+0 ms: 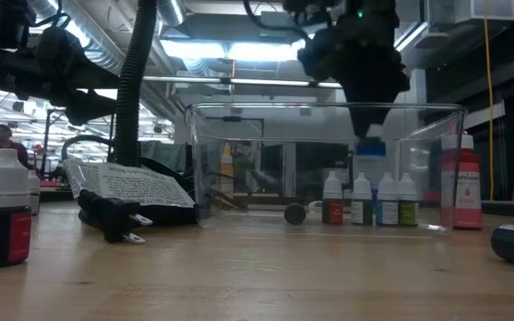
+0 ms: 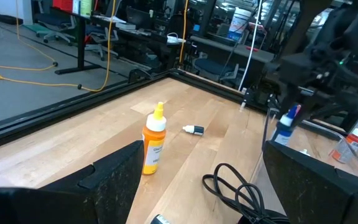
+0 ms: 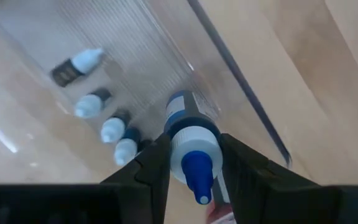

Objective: Pick & Place food coloring
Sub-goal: Put the big blue food coloring bottle into the transparent bin, then put the big pink food coloring bottle into the transparent bin

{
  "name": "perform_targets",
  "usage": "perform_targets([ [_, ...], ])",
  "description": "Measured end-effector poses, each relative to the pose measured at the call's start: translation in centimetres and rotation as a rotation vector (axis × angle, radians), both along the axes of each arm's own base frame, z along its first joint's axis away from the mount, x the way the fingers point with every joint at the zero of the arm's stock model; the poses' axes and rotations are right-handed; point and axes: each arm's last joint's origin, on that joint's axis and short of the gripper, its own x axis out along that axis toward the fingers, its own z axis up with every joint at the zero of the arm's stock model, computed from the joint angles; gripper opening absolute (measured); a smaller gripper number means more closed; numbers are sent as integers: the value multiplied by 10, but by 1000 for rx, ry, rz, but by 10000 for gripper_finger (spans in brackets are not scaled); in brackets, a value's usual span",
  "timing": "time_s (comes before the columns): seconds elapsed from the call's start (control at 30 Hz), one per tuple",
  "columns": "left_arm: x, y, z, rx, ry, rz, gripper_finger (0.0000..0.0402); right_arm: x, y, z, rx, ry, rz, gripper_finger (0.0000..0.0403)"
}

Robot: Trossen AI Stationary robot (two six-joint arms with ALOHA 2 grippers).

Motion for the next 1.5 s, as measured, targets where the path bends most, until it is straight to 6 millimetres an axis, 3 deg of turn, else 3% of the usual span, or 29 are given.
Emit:
perform_targets([
  [0.13, 0, 0, 0, 0, 0, 0, 322, -2, -7, -10, 2, 15, -15, 128],
  [0.37, 0, 0, 0, 1, -1, 0, 322, -1, -8, -9, 5, 5, 7, 149],
  [0.67, 0, 0, 0, 1, -2, 0, 322, 0, -6, 2, 58, 10, 7, 226],
  [0.93, 0, 0, 0, 0, 0, 0, 322, -7, -3, 27, 5, -21, 15, 243],
  [1.27, 0, 0, 0, 0, 0, 0, 322, -44, 15, 64, -23, -65, -92, 244],
  [1.5, 0, 0, 0, 0, 0, 0, 322, -79, 28, 61, -28, -41, -60, 244],
])
